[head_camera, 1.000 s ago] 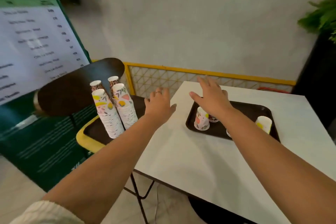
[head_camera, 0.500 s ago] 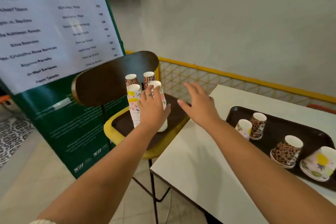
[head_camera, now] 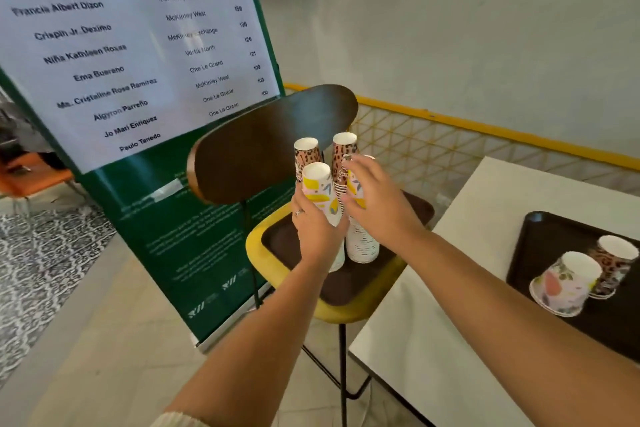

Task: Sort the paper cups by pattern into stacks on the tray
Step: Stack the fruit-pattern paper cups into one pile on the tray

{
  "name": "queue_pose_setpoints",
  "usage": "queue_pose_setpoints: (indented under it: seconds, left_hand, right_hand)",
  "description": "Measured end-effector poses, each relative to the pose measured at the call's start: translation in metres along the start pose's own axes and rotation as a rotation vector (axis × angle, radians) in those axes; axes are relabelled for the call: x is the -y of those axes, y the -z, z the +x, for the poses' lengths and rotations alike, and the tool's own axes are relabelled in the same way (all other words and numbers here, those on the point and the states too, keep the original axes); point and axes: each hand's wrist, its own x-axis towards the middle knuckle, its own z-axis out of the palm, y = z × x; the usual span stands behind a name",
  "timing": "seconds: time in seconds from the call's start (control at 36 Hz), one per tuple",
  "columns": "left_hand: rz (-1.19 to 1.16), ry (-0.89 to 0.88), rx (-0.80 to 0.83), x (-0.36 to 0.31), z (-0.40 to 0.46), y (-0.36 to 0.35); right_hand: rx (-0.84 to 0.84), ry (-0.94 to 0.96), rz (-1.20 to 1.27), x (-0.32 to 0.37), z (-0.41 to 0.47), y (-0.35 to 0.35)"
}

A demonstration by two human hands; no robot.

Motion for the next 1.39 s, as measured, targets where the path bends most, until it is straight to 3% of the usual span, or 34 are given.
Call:
queue_pose_setpoints:
  seconds: [0.42,0.78,1.39]
  left_hand:
    - [-0.121,-0.157,0.18,0.082,0.069,-0.011]
    - [-0.23,-0.151,0.313,0.117,0.054,-0.022]
    - [-0.374,0.027,0.485,0.161,0.06,-0.046]
  right_hand:
    - [0.088,0.006,-0.132,-0.012,0.052,-0.083]
    - [-0.263,0.073,-0.124,-0.028,0.021,-0.09]
    - [-0.304,-0.002,-0.033,-0.022,-0.016,-0.089]
